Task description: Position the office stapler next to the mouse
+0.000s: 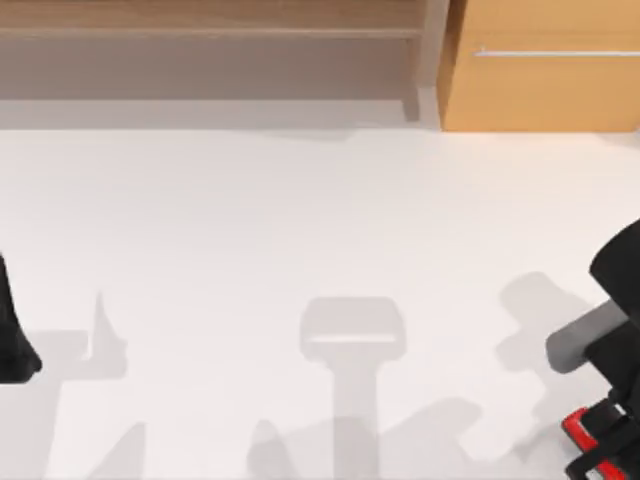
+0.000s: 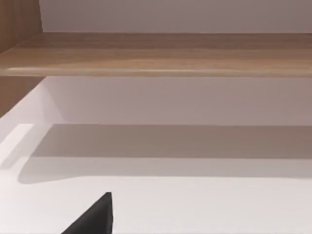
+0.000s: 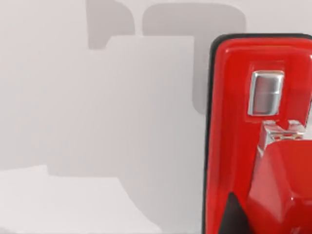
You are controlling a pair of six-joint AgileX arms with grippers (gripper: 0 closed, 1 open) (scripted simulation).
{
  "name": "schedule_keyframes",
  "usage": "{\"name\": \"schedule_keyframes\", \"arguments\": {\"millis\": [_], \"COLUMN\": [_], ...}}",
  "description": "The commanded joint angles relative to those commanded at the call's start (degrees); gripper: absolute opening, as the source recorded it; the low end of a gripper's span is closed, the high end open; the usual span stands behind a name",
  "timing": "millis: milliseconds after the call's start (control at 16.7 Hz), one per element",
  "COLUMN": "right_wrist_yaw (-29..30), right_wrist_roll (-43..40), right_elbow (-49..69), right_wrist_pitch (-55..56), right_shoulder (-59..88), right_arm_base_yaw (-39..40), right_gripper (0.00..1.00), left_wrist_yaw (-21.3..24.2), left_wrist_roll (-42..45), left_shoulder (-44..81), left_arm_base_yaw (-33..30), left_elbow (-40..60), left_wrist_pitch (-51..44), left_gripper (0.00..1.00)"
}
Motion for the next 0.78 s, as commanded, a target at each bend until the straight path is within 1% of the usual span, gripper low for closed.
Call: {"name": "schedule_keyframes", "arguments": {"millis": [360,780], "right_wrist_yaw": [0.27,0.89], "right_wrist_roll": [-1.25,-2.76], "right_elbow": [10.55,26.63], "right_wrist_pitch": [-0.34,-1.98], "right_shoulder": [-1.89,2.6], "right_arm_base_yaw": [-3.17,-11.59], "right_gripper": [0.0,0.0], "left_wrist_yaw": [0.0,0.0], "left_wrist_roll": [0.0,0.0], "left_shoulder": [0.0,0.0], "left_arm_base_yaw": [0.0,0.0], "left_elbow": [0.0,0.0], "left_wrist_pitch": [0.0,0.0], "left_gripper": [1.0,1.0]}}
